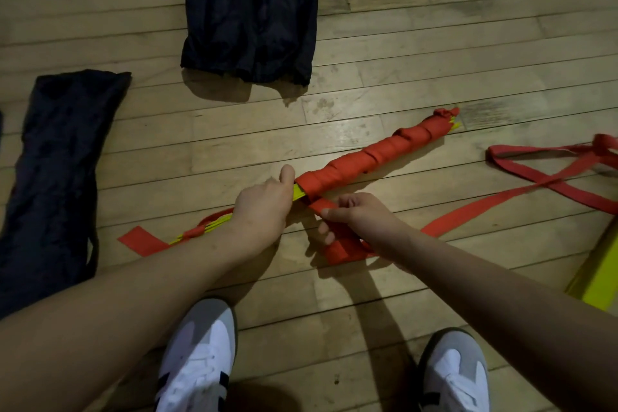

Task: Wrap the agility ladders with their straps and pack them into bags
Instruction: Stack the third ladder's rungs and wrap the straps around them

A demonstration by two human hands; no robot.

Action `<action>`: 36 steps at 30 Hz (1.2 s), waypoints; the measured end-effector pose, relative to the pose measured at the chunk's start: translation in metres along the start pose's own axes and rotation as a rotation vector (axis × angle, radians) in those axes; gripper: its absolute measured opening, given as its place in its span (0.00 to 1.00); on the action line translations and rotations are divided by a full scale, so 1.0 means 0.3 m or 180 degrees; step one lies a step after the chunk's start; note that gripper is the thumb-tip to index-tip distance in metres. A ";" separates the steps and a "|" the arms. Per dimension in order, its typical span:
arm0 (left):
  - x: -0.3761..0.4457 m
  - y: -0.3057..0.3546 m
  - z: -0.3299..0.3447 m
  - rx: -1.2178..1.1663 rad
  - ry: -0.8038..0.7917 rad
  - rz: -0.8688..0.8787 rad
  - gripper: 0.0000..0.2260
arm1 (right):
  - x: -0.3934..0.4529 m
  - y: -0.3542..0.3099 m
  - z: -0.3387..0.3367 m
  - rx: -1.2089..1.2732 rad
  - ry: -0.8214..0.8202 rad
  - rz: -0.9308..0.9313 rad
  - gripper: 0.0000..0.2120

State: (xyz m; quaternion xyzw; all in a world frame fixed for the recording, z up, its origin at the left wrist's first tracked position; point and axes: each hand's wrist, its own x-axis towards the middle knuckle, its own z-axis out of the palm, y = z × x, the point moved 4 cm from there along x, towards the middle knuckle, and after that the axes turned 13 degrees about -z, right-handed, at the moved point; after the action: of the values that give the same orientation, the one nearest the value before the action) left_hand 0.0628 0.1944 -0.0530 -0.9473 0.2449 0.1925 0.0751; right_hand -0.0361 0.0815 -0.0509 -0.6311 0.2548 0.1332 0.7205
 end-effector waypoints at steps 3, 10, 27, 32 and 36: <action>0.011 -0.010 0.008 -0.0003 -0.0044 -0.0207 0.25 | -0.006 -0.002 0.002 0.0069 -0.0020 0.0036 0.04; 0.057 -0.003 -0.024 0.0011 -0.0184 -0.0440 0.31 | 0.000 -0.012 -0.007 0.0252 -0.0078 0.0238 0.01; 0.008 0.004 -0.015 -0.0505 -0.0168 -0.0059 0.25 | -0.010 -0.002 -0.030 -0.0008 -0.0091 0.0129 0.04; 0.014 0.012 -0.001 -0.0492 -0.0214 -0.0283 0.27 | -0.016 0.010 -0.025 0.0060 -0.0079 0.0185 0.03; 0.013 0.034 0.028 -0.0413 -0.1018 -0.0384 0.32 | -0.010 0.003 -0.025 0.0040 -0.0045 0.0112 0.05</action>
State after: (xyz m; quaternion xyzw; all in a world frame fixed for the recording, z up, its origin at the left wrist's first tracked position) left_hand 0.0583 0.1858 -0.0628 -0.9204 0.1596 0.3512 0.0632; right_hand -0.0405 0.0746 -0.0506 -0.6210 0.2616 0.1487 0.7238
